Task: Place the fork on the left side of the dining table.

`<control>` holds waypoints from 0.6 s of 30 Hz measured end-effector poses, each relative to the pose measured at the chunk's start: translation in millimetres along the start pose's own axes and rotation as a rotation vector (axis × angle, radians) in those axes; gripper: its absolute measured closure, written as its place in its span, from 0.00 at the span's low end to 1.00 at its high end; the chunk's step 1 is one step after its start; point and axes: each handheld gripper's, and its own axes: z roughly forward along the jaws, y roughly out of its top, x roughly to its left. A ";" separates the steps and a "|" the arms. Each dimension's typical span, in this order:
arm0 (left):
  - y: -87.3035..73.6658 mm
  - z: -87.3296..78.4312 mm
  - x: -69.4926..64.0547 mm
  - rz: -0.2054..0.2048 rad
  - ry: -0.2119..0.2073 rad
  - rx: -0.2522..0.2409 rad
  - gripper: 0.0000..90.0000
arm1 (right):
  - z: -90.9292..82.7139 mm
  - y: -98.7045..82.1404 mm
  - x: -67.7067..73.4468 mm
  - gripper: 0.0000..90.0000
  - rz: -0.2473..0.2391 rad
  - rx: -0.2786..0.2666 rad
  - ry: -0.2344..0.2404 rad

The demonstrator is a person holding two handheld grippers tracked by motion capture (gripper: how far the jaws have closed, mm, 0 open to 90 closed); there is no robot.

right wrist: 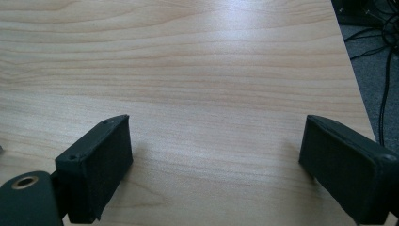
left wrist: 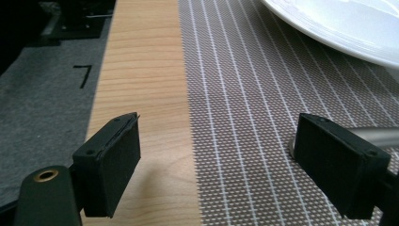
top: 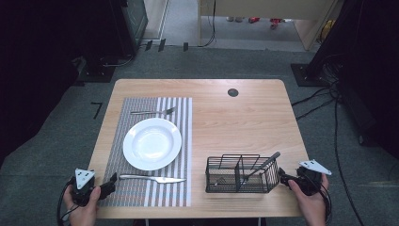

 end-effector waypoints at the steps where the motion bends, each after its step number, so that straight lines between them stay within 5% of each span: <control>1: -0.9 1.1 -0.8 0.010 -0.004 0.002 0.17 | -0.1 0.0 0.0 0.11 0.001 0.001 -0.001; 8: -1.4 4.1 -4.2 0.035 -0.018 0.034 0.17 | 0.0 0.0 0.0 0.11 0.000 0.000 0.000; 18: -1.0 6.8 -0.8 0.005 -0.043 0.077 0.17 | 0.0 0.0 0.0 0.11 0.000 0.000 0.000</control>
